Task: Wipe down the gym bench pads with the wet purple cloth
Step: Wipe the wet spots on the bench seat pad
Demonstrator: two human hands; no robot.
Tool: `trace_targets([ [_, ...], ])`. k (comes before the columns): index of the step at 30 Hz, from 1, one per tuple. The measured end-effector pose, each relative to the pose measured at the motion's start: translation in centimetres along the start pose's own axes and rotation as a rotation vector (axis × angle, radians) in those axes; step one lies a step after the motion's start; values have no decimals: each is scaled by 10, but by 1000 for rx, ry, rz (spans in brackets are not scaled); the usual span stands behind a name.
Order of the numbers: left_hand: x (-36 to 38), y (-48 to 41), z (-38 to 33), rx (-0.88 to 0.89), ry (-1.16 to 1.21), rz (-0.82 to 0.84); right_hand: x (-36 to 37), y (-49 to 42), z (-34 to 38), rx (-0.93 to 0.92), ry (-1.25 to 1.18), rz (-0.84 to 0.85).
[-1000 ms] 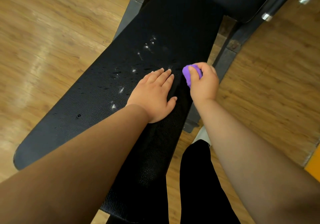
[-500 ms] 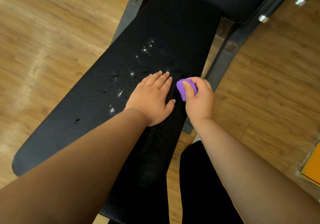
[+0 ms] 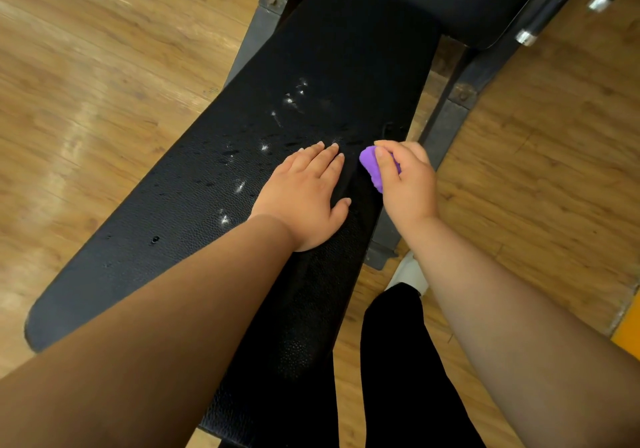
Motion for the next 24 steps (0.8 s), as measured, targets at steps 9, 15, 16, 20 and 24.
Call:
trace_targets([
  [9, 3, -1, 1, 7, -4, -2, -1, 3, 5, 4, -104, 104],
  [15, 3, -1, 1, 11, -7, -8, -2, 6, 2, 95, -203, -54],
  [16, 3, -1, 1, 11, -8, -4, 1, 13, 4, 78, -211, -14],
  [20, 4, -1, 1, 8, -10, 9, -4, 8, 1, 18, -175, 100],
  [24, 5, -1, 1, 10, -14, 9, -6, -10, -5, 98, -172, -57],
])
Point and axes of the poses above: each hand's wrist, its own y-axis away from the middle knuckle, its own x-axis out of the palm, z = x × y, the point moved 5 cm from there along -y, towards the middle knuckle, and after that the axes turned 14 degrees about -x, right-handed, at the moved point
